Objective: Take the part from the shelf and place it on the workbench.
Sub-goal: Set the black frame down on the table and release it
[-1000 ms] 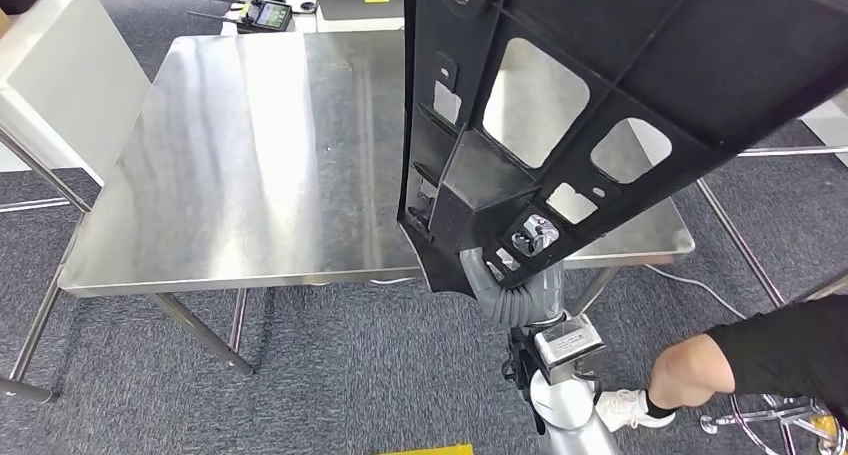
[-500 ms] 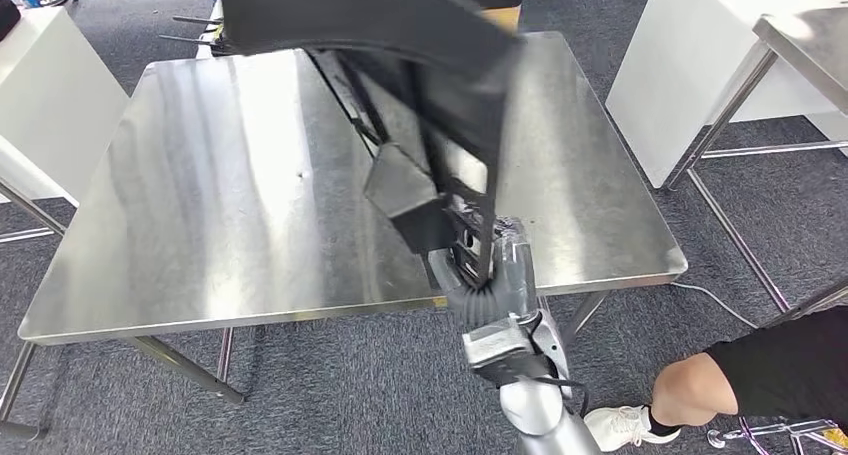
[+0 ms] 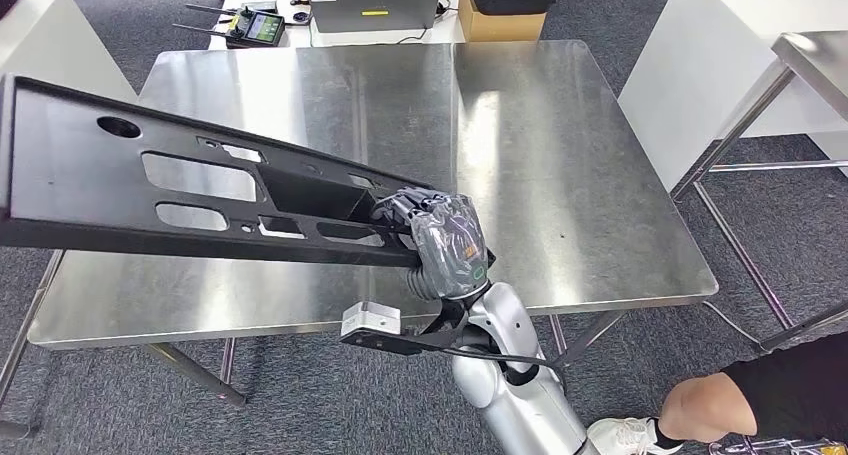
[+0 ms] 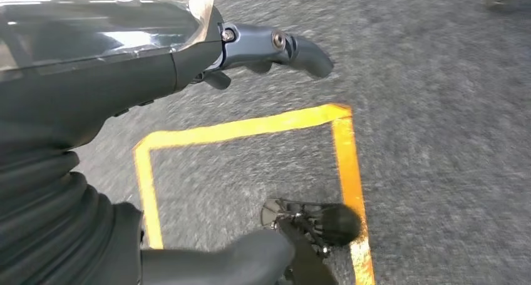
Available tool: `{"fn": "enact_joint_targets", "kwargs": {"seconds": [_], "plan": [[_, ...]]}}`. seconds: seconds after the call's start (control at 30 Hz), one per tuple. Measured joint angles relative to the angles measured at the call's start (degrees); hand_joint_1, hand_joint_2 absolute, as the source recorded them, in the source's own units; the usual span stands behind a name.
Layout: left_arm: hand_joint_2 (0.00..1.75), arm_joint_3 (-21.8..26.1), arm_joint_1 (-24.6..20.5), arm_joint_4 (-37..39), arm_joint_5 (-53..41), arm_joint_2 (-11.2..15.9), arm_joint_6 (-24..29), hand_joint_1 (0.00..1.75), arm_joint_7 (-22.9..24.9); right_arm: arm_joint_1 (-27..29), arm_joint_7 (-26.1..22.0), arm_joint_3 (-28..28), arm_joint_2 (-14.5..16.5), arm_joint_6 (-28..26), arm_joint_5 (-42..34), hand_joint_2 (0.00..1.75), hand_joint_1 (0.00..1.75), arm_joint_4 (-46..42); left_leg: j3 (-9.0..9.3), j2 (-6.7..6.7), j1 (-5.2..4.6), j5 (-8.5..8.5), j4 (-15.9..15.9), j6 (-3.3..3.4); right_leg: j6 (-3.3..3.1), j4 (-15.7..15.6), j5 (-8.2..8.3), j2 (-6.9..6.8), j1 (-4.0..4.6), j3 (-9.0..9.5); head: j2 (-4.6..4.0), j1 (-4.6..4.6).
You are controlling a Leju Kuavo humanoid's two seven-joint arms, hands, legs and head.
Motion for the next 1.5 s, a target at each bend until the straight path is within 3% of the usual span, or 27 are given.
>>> {"fn": "enact_joint_targets", "kwargs": {"seconds": [0.1, 0.17, 0.27, 0.4, 0.53, 1.03, 1.17, 1.4, 1.5], "plan": [[1.75, 0.0, -8.7, 0.0, -0.3, -2.1, 2.1, 0.00, 8.9, -6.4, 4.6, 3.4, 2.8, -1.4, 8.4, 1.75, 1.75, 7.2, -0.32, -0.35, -0.02, 0.30, 0.0, 0.42, 0.26, 0.0, 0.18, -0.29, -0.03, -0.16, 0.00, 0.01], [1.75, -0.4, -13.0, -0.1, -1.2, -3.5, 2.7, 0.00, 10.5, -11.0, 8.3, 5.3, 4.7, -3.7, 14.7, 1.75, 1.75, 13.7, -0.20, -0.40, -0.05, 0.36, 0.0, 0.50, 0.51, 0.0, 0.35, -0.32, -0.02, -0.05, 0.00, -0.03], [1.75, -1.0, -16.0, -0.1, -1.6, -5.9, 3.8, 0.00, 10.3, -17.9, 11.5, 6.3, 6.9, -6.3, 19.2, 1.75, 1.75, 25.8, -0.06, -0.26, -0.13, 0.47, 0.0, 0.64, 0.80, 0.0, 0.56, -0.26, -0.02, 0.06, 0.00, -0.01], [1.75, -1.9, -16.7, -0.1, -2.4, -8.0, 4.4, 0.00, 10.6, -25.5, 16.3, 7.7, 8.8, -6.6, 24.8, 1.75, 1.75, 40.8, -0.07, -0.25, -0.19, 0.53, 0.0, 0.72, 0.90, 0.0, 0.63, -0.26, -0.14, 0.04, 0.00, -0.02], [1.75, -2.8, -17.1, -0.1, -2.9, -9.1, 4.8, 0.00, 11.0, -29.8, 18.6, 10.2, 9.6, -2.2, 25.6, 1.75, 1.75, 50.5, -0.13, -0.22, -0.20, 0.53, 0.1, 0.72, 0.94, 0.0, 0.65, -0.25, -0.20, 0.38, 0.00, -0.02], [1.75, -3.4, -17.4, -0.1, -2.9, -10.7, 4.8, 0.00, 11.1, -34.2, 21.7, 14.5, 9.7, 2.5, 23.4, 1.75, 1.75, 60.8, -0.15, -0.18, -0.04, 0.52, 0.0, 0.70, 0.94, 0.0, 0.62, -0.22, -0.17, -0.08, 0.00, -0.02], [1.75, -3.8, -17.6, -0.1, -3.6, -11.2, 4.8, 0.00, 11.3, -34.5, 21.9, 14.0, 9.6, 2.3, 21.4, 0.00, 0.00, 62.9, -0.15, -0.17, -0.05, 0.52, 0.0, 0.70, 0.94, 0.0, 0.62, -0.21, -0.18, -0.11, 0.01, -0.02], [1.75, -4.8, -17.9, -0.1, -4.5, -11.3, 4.8, 0.00, 12.9, -34.6, 22.2, 12.4, 9.1, 2.2, 20.2, 0.00, 0.00, 64.9, -0.16, -0.14, -0.06, 0.52, 0.0, 0.71, 0.96, 0.0, 0.64, -0.19, -0.18, -0.05, 0.01, -0.02], [0.44, -4.9, -18.0, -0.1, -4.4, -11.3, 4.6, 0.00, 13.0, -34.8, 22.3, 11.7, 8.9, 2.3, 20.1, 0.00, 0.00, 65.4, -0.16, -0.13, -0.05, 0.52, 0.0, 0.70, 0.96, 0.0, 0.64, -0.18, -0.17, -0.01, 0.00, -0.03]]}}
